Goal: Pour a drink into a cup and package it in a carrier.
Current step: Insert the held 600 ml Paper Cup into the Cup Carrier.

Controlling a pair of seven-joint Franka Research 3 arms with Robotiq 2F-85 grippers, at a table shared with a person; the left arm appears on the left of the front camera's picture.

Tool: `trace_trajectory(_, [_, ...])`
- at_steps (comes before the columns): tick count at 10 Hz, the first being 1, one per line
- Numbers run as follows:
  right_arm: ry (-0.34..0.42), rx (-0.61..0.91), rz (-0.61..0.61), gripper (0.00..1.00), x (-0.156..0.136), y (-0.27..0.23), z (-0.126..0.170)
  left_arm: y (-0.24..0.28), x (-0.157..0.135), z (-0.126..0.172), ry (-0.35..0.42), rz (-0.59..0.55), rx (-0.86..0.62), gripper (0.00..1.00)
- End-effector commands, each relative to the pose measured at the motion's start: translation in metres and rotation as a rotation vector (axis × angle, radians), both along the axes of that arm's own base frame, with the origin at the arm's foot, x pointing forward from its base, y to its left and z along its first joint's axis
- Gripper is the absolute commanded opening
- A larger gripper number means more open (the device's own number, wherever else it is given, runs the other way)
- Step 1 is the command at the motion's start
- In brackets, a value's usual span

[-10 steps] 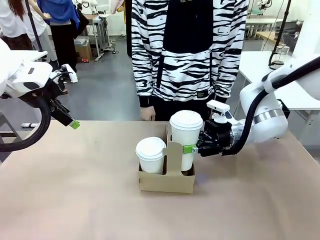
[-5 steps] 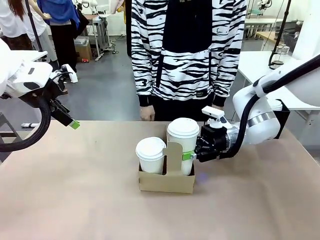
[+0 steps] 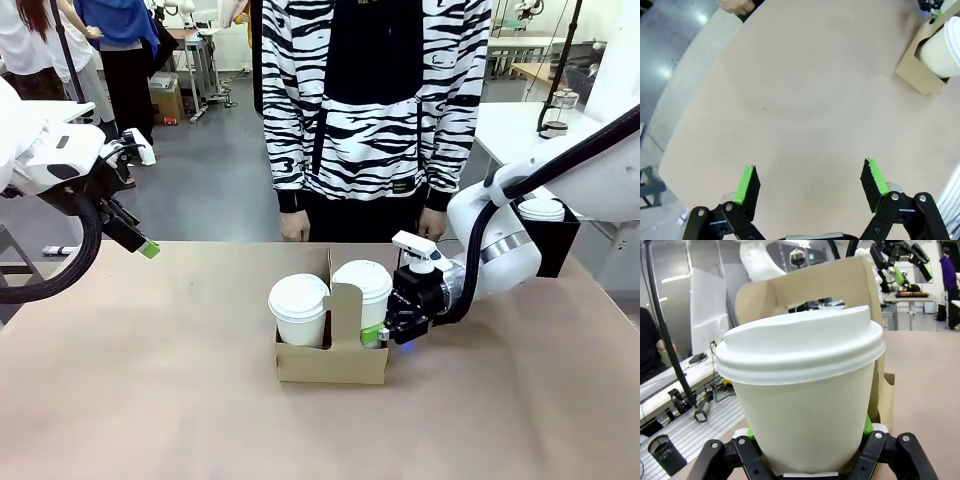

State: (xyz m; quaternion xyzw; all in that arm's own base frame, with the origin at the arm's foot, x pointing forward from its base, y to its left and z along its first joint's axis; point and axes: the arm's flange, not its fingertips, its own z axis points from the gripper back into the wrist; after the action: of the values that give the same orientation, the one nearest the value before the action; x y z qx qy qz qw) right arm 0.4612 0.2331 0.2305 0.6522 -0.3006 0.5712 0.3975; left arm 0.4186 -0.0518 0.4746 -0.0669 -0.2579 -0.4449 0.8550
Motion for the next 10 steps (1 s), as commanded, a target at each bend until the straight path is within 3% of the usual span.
trace_trajectory(1, [-0.099,0.01,0.008,0.83,-0.002,-0.004,0.001,0.0,0.001,0.003,0.005,0.012,0.012,1.0])
trace_trajectory(2, [-0.125,-0.02,0.014,1.0,-0.002,-0.008,0.003,0.0,0.001,0.003,0.005,0.012,0.012,1.0])
trace_trajectory(6, [-0.192,-0.063,-0.06,1.0,-0.005,-0.039,0.027,0.0,0.001,0.003,0.005,0.012,0.012,1.0])
trace_trajectory(9, [-0.181,-0.157,-0.146,1.0,-0.001,-0.084,0.052,0.0,0.001,0.003,0.005,0.012,0.012,1.0])
trace_trajectory(10, [-0.163,-0.197,-0.229,1.0,-0.006,-0.105,0.065,0.0,0.001,0.003,0.005,0.012,0.012,1.0])
